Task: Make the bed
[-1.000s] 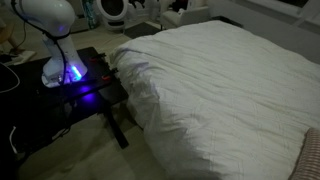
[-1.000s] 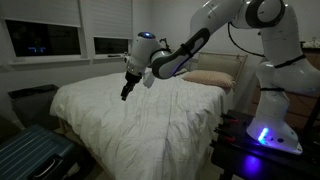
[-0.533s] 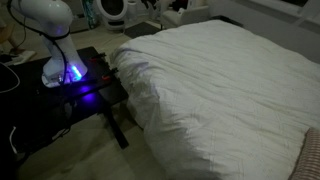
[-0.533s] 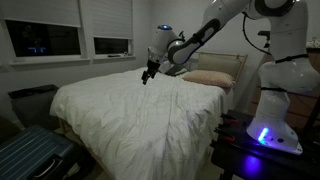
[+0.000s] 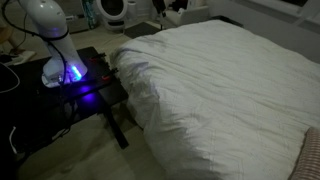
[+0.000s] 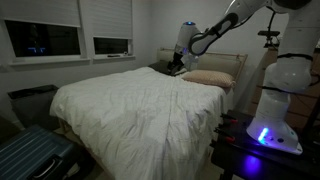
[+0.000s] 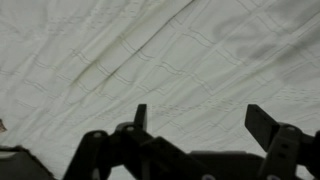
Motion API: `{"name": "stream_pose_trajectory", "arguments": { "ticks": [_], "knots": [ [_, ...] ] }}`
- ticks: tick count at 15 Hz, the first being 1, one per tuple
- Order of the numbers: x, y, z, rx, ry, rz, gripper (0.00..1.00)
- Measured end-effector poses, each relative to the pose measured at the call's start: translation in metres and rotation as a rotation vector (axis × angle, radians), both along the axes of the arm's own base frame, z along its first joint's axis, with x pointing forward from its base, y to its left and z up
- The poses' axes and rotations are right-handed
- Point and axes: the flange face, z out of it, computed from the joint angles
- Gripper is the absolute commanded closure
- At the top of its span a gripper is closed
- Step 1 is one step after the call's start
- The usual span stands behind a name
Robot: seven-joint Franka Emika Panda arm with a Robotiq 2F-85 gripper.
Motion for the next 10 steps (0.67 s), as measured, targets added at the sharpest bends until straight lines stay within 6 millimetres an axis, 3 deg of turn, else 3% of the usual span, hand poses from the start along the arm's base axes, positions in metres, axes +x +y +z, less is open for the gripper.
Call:
{"name": "stream_pose_trajectory", "arguments": {
  "ticks": [5,10],
  "knots": [
    [-0.049,-0.099,-0.004,0.064,0.011,-0.221,0.00],
    [-0.084,-0.166,-0.023,0.140,0.003,-0.378,0.00]
  ]
}}
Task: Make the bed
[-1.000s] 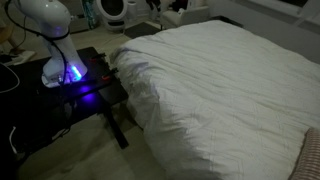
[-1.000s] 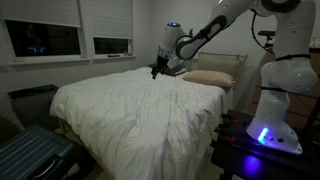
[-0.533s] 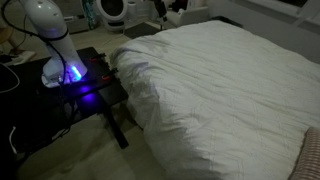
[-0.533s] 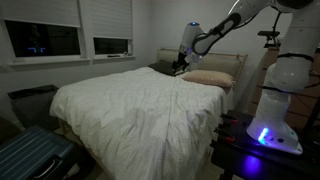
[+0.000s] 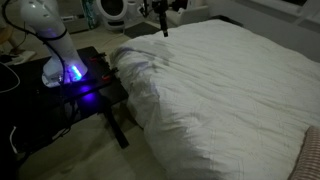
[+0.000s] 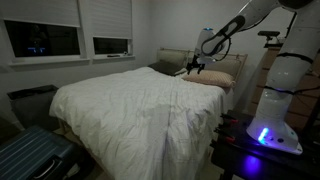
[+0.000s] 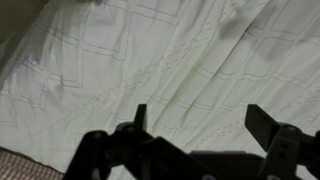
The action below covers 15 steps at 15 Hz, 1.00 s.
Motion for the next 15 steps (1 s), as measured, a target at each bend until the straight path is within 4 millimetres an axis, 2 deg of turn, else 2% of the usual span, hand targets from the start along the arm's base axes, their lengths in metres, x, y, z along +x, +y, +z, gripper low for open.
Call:
{"name": "stream_pose_trajectory", "arguments": {
  "ticks": [4,8,12,15],
  "knots": [
    [-0.018,-0.035,-0.026,0.053,-0.004,-0.084,0.00],
    [-0.031,-0.055,-0.063,0.099,0.005,-0.170,0.00],
    [-0.048,-0.063,-0.097,0.127,-0.042,-0.271,0.00],
    [-0.067,-0.057,-0.115,0.141,-0.091,-0.333,0.00]
  ]
}}
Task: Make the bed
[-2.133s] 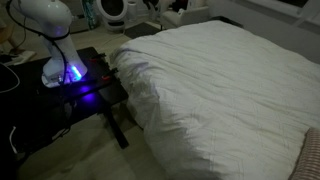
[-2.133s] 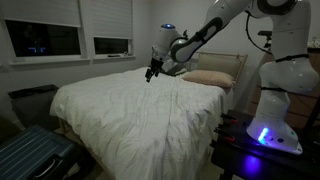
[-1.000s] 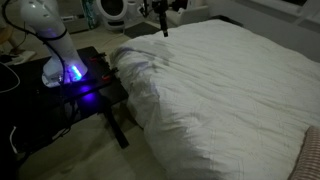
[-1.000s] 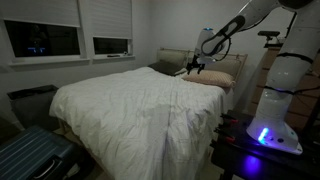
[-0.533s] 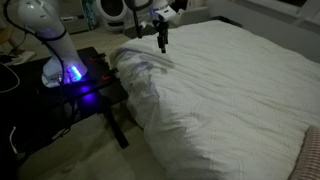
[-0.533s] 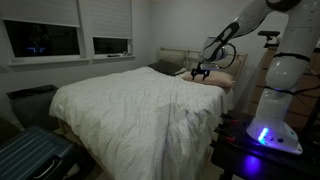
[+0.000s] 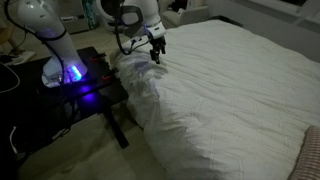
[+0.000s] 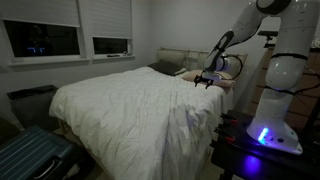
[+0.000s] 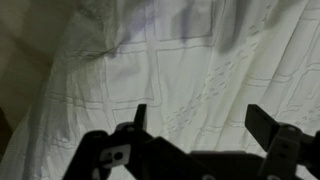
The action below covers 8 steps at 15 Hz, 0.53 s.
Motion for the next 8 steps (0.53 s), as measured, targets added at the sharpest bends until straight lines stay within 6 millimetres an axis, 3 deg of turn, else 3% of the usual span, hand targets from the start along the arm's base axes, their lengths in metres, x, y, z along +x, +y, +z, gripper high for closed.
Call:
{"name": "stream_pose_trajectory", "arguments": {
  "ticks": [4,8],
  "knots": [
    [-0.020,0.024,-0.008,-0.005,-0.059,-0.018,0.00],
    [-0.023,0.035,0.013,0.032,-0.127,-0.071,0.00]
  ]
}}
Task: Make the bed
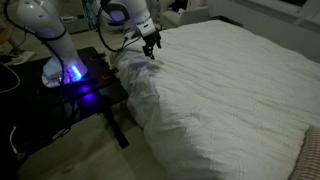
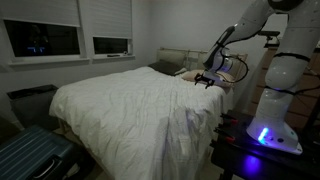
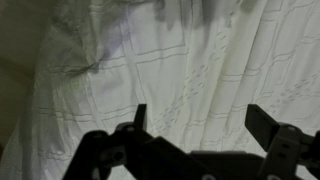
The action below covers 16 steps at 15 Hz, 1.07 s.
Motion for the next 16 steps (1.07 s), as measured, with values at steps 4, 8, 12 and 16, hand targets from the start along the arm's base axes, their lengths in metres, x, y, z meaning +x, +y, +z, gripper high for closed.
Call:
{"name": "stream_pose_trajectory", "arguments": {
  "ticks": [4,8,12,16],
  "knots": [
    [-0.021,-0.022,0.001,0.038,0.000,-0.038,0.00],
    [-0.025,-0.026,-0.001,0.043,0.006,-0.041,0.00],
    [-0.023,-0.026,-0.001,0.043,0.004,-0.043,0.00],
    [-0.021,-0.039,0.006,0.065,-0.041,-0.119,0.00]
  ]
}}
